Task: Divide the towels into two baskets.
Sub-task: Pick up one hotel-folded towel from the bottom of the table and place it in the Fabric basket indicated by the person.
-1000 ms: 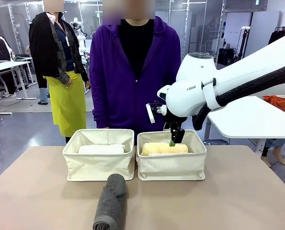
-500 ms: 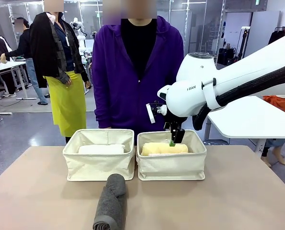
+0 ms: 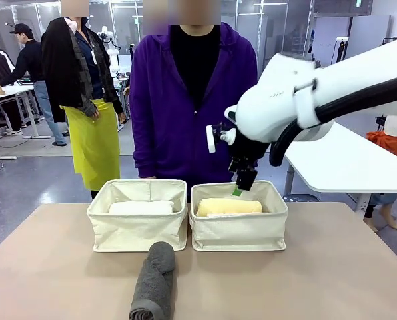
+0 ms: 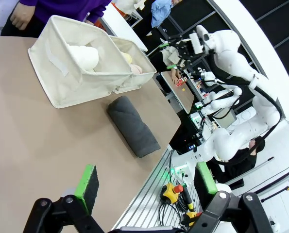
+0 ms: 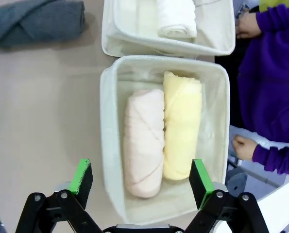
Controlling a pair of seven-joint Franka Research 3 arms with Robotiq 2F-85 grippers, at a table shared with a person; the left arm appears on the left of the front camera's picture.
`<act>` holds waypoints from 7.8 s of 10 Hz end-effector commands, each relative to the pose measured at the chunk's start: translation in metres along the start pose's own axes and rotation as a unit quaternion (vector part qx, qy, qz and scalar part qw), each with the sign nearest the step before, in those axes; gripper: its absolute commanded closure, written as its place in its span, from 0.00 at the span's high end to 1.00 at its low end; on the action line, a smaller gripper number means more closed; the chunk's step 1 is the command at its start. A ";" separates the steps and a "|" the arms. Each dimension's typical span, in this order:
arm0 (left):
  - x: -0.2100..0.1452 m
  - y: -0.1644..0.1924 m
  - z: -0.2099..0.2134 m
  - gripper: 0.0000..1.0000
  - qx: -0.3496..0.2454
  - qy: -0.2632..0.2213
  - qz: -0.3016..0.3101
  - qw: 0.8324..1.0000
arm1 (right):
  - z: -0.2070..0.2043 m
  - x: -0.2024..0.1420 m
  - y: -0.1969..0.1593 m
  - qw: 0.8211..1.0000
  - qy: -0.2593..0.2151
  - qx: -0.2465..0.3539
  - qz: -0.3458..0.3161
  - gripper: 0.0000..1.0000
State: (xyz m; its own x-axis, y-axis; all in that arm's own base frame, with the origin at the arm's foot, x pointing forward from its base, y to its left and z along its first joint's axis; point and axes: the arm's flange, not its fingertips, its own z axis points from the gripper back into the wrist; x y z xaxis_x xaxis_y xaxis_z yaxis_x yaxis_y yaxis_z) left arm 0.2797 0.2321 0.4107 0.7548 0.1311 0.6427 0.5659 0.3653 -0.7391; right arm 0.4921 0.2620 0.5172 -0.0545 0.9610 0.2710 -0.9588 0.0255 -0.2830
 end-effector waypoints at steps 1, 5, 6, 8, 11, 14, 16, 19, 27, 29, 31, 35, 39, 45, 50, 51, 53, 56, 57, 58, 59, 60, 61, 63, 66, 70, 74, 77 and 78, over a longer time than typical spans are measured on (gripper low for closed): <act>-0.003 -0.004 0.003 1.00 -0.005 0.001 -0.005 1.000 | 0.037 -0.038 0.033 0.994 -0.026 0.033 -0.100 1.00; -0.003 -0.004 0.003 1.00 -0.005 0.001 -0.005 1.000 | 0.088 -0.191 0.059 0.917 -0.149 0.125 -0.349 1.00; -0.003 -0.004 0.003 1.00 -0.005 0.001 -0.005 1.000 | 0.094 -0.234 0.065 0.883 -0.180 0.159 -0.404 1.00; -0.003 -0.004 0.003 1.00 -0.005 0.001 -0.005 1.000 | 0.095 -0.309 0.075 0.807 -0.255 0.210 -0.490 1.00; -0.003 -0.004 0.003 1.00 -0.005 0.001 -0.005 1.000 | 0.099 -0.416 0.143 0.681 -0.315 0.241 -0.615 1.00; -0.003 -0.004 0.003 1.00 -0.005 0.001 -0.005 1.000 | 0.087 -0.476 0.209 0.584 -0.391 0.226 -0.674 1.00; -0.003 -0.004 0.003 1.00 -0.005 0.001 -0.005 1.000 | 0.078 -0.484 0.220 0.569 -0.370 0.252 -0.690 1.00; -0.003 -0.004 0.003 1.00 -0.005 0.001 -0.005 1.000 | 0.079 -0.493 0.229 0.574 -0.370 0.235 -0.692 1.00; -0.003 -0.004 0.003 1.00 -0.005 0.001 -0.005 1.000 | 0.079 -0.493 0.229 0.574 -0.370 0.235 -0.692 1.00; 0.000 0.000 0.000 1.00 0.000 0.000 0.000 1.000 | 0.079 -0.493 0.229 0.574 -0.370 0.235 -0.692 1.00; 0.011 -0.002 -0.057 1.00 -0.008 0.101 0.005 0.995 | 0.079 -0.493 0.229 0.574 -0.370 0.235 -0.692 1.00; 0.010 -0.019 -0.178 1.00 -0.004 0.216 0.034 0.976 | 0.079 -0.493 0.229 0.574 -0.370 0.235 -0.692 1.00; 0.003 -0.051 -0.269 1.00 0.140 0.246 0.050 0.958 | 0.079 -0.493 0.229 0.574 -0.370 0.235 -0.692 1.00; -0.020 -0.063 -0.371 1.00 0.270 0.266 0.101 0.920 | 0.079 -0.493 0.229 0.574 -0.370 0.235 -0.692 1.00; -0.004 -0.063 -0.409 1.00 0.294 0.263 0.097 0.914 | 0.079 -0.493 0.229 0.574 -0.370 0.235 -0.692 1.00; -0.004 -0.063 -0.409 1.00 0.294 0.263 0.097 0.914 | 0.079 -0.493 0.229 0.574 -0.370 0.235 -0.692 1.00; -0.004 -0.063 -0.409 1.00 0.294 0.263 0.097 0.914 | 0.079 -0.493 0.229 0.574 -0.370 0.235 -0.692 1.00; -0.005 -0.071 -0.441 1.00 0.322 0.255 0.130 0.902 | 0.079 -0.493 0.229 0.574 -0.370 0.235 -0.692 1.00; -0.005 -0.072 -0.454 1.00 0.330 0.266 0.132 0.896 | 0.079 -0.493 0.229 0.574 -0.370 0.235 -0.692 1.00; -0.007 -0.067 -0.464 1.00 0.346 0.271 0.145 0.886 | 0.079 -0.493 0.229 0.574 -0.370 0.235 -0.692 1.00; -0.011 -0.065 -0.473 1.00 0.376 0.273 0.166 0.870 | 0.079 -0.493 0.229 0.574 -0.370 0.235 -0.692 1.00; -0.015 -0.066 -0.481 1.00 0.417 0.270 0.177 0.849 | 0.079 -0.493 0.229 0.574 -0.370 0.235 -0.692 1.00; -0.017 -0.072 -0.485 1.00 0.431 0.262 0.181 0.844 | 0.079 -0.493 0.229 0.574 -0.370 0.235 -0.692 1.00; -0.024 -0.075 -0.498 1.00 0.423 0.268 0.188 0.845 | 0.079 -0.493 0.229 0.574 -0.370 0.235 -0.692 1.00; -0.035 -0.071 -0.509 1.00 0.423 0.287 0.194 0.838 | 0.079 -0.493 0.229 0.574 -0.370 0.235 -0.692 1.00; -0.047 -0.067 -0.518 1.00 0.428 0.299 0.190 0.832 | 0.079 -0.493 0.229 0.574 -0.370 0.235 -0.692 1.00; -0.051 -0.063 -0.520 0.72 0.427 0.309 0.185 0.829 | 0.079 -0.493 0.229 0.574 -0.370 0.235 -0.692 1.00; -0.048 -0.068 -0.520 0.47 0.426 0.308 0.179 0.832 | 0.079 -0.493 0.229 0.574 -0.370 0.235 -0.692 1.00; -0.047 -0.071 -0.520 0.40 0.427 0.312 0.173 0.831 | 0.079 -0.493 0.229 0.574 -0.370 0.235 -0.692 1.00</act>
State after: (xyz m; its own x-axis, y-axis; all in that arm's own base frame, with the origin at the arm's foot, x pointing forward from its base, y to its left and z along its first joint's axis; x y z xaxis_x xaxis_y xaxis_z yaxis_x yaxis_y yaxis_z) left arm 0.3788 -0.2722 0.3275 0.9996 -0.0262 0.0076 0.0273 0.9535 -0.3000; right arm 0.2804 -0.2282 0.3889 0.9158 -0.2732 0.2943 -0.1773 0.3824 0.9068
